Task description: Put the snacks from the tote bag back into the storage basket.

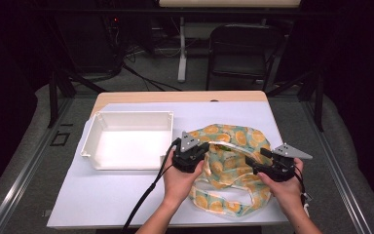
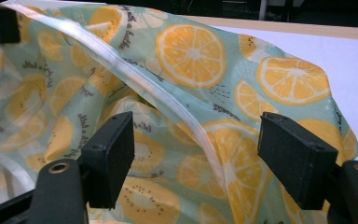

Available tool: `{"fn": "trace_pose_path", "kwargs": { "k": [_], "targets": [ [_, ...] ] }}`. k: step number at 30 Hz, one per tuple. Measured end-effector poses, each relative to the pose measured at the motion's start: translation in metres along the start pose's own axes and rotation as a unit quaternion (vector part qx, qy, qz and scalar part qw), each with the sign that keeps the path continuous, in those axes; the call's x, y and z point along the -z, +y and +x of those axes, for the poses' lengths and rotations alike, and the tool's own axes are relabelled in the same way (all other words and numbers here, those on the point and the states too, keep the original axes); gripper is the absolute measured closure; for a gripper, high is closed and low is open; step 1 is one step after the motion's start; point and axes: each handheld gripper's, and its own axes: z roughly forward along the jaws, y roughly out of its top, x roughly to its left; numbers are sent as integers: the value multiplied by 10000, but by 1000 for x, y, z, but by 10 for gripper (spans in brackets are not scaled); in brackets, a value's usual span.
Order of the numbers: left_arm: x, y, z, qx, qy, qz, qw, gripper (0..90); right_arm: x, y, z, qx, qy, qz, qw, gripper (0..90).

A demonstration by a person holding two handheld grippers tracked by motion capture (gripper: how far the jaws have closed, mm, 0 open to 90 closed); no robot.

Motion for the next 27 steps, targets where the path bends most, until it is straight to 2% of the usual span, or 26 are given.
{"fn": "trace_pose_path", "kwargs": {
  "k": [6,9,16,17,19,23,25,27],
  "targets": [
    [3,8,2,60,-14,-107,9999,900,-8,1,-1,71,-10,3,10000,236],
    [4,11,2,63,-24,-156,9999,900,-13,0,-1,136,-129,131,9997,229],
    [4,13,3,89,-94,-188,9997,900,-27,-2,-11,60,-326,318,9989,236],
    [4,12,3,98,-99,-198,9997,900,-28,-3,-11,50,-338,323,9989,267],
    [3,12,4,93,-100,-187,9997,900,-30,-4,-12,89,-360,318,9988,448],
    [3,11,4,106,-80,-186,9997,900,-24,-2,-17,8,-373,184,9991,721],
    [2,11,5,108,-59,-186,9998,900,-20,0,-19,-92,-268,81,9996,824],
    [0,11,6,114,-35,-161,9998,900,-15,4,-19,-202,-195,-83,9996,890]
  ]
}}
